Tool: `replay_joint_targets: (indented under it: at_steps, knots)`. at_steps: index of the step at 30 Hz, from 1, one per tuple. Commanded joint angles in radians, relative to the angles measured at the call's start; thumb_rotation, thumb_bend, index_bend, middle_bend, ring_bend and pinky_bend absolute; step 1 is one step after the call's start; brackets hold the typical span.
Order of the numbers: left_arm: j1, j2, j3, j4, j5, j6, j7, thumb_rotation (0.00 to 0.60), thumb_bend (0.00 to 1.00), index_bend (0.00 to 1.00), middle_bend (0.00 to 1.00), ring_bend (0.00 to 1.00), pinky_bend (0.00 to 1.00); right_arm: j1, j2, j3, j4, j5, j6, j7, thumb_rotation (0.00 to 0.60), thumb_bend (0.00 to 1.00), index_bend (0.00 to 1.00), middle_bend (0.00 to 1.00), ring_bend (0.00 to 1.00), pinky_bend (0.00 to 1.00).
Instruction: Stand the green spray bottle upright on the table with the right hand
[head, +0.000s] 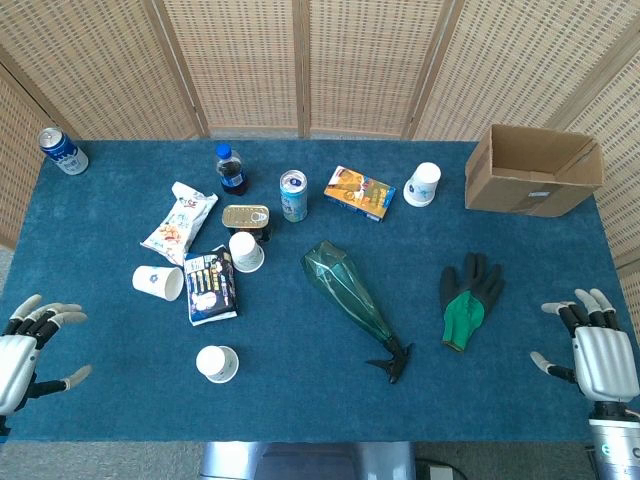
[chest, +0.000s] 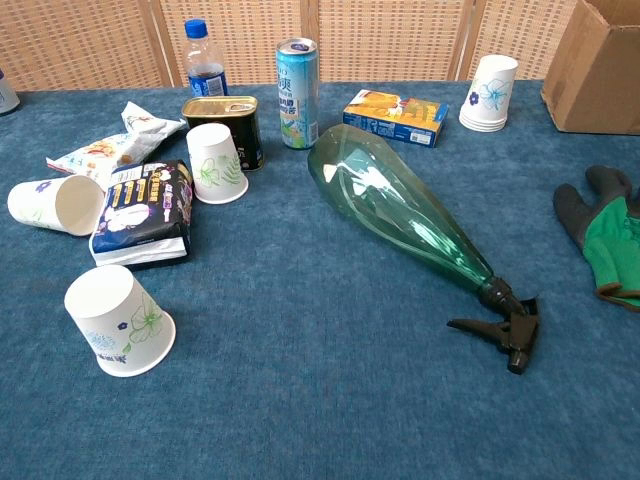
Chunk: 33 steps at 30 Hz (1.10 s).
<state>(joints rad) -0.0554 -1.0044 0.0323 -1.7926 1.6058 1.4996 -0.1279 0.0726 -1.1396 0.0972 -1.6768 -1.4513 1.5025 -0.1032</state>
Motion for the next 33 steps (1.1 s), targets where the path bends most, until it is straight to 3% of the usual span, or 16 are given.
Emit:
replay_joint_targets:
  at_steps: [1,17,21,24,33]
  knots:
    - [-0.002,-0.002,-0.001,0.000,-0.001,-0.003,0.002,0.596,0.18,0.31,0.28,0.22,0.05,0.001,-0.001,0.001,0.000,0.002,-0.003,-0.002,0.600,0.14,0.31,0.36,0.13,0.13]
    - [0.001,0.002,0.000,-0.001,0.007,0.007,-0.001,0.593,0.18,0.31,0.28,0.22,0.05,-0.009,0.015,-0.003,-0.003,-0.015,0.010,0.062,0.600,0.14,0.28,0.33,0.13,0.13]
    - [-0.002,0.001,0.000,-0.001,0.002,0.000,0.000,0.598,0.18,0.31,0.28,0.22,0.05,0.008,0.036,-0.003,-0.025,-0.048,-0.011,0.177,0.600,0.14,0.27,0.32,0.12,0.13]
    - [-0.005,0.002,-0.004,-0.002,-0.007,-0.007,0.001,0.596,0.18,0.31,0.28,0.22,0.05,0.042,0.072,-0.004,-0.050,-0.095,-0.053,0.338,0.600,0.14,0.26,0.31,0.12,0.13]
    - [-0.014,0.008,-0.010,-0.011,-0.033,-0.030,0.022,0.597,0.18,0.31,0.28,0.22,0.05,0.165,0.097,0.016,-0.083,-0.181,-0.161,0.520,0.600,0.14,0.26,0.31,0.12,0.13]
